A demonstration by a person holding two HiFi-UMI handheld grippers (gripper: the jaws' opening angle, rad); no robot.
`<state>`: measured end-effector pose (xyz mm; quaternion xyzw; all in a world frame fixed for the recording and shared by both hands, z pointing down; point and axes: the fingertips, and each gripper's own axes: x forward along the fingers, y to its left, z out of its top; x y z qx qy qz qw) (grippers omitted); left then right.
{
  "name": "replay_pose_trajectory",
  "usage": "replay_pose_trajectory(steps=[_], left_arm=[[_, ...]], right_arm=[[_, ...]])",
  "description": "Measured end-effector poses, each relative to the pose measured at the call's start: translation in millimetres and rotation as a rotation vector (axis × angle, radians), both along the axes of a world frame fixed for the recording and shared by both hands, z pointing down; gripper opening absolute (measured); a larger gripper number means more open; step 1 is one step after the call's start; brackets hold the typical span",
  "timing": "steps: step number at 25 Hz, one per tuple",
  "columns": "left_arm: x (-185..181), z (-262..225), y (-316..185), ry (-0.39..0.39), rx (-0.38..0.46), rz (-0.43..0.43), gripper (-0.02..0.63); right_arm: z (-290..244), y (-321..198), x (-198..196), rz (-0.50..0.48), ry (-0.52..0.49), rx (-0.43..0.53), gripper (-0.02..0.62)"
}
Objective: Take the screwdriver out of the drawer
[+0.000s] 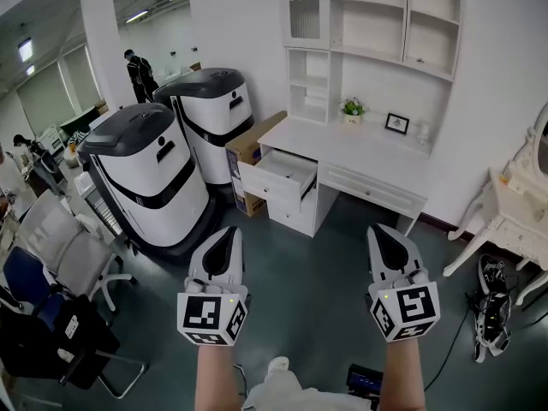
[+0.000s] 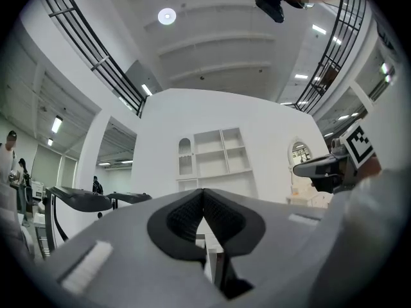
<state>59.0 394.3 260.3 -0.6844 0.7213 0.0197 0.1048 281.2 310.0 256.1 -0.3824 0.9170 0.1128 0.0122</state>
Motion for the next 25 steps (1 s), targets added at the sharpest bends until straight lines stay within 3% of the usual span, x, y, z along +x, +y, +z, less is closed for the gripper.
replay_pose_trajectory(steps=[14,25], left_arm=[[-102.8,-5.5,-86.1,-0.007,0.012,0.107,0.009],[-141.0,4.4,-133.8,0.019,0.007,0.109,0.009]], right_arm=[[-1.2,-61.5,-115.2,0.071,0.040,0.015,0.006],[10.2,-106.6,-145.7,0.088,0.084,0.001,0.006]])
